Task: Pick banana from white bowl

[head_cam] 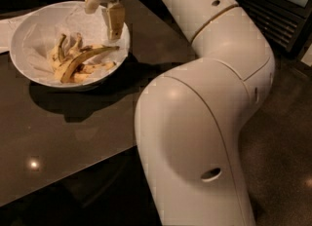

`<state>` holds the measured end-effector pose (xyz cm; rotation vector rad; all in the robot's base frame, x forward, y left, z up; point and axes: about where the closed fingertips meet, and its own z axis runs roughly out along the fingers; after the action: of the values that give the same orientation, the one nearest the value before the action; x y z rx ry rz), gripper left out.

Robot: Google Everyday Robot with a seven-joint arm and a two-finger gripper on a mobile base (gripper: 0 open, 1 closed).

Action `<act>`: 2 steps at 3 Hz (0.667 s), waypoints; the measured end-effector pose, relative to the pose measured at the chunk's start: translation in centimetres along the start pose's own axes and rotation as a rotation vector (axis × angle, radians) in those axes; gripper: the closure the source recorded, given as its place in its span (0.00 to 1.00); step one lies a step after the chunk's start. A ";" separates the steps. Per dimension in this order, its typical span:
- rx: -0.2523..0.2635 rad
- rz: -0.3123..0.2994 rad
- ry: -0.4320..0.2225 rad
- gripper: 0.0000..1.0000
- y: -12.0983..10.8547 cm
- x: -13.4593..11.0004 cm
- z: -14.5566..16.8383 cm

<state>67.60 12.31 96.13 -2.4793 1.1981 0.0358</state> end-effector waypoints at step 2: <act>-0.022 -0.005 -0.071 0.30 -0.6 -1.1 2.1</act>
Offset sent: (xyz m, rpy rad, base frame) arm -0.0242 -0.0009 -0.0202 -0.0427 0.2021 0.0760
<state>67.71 14.18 94.63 -2.4780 1.1688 0.1347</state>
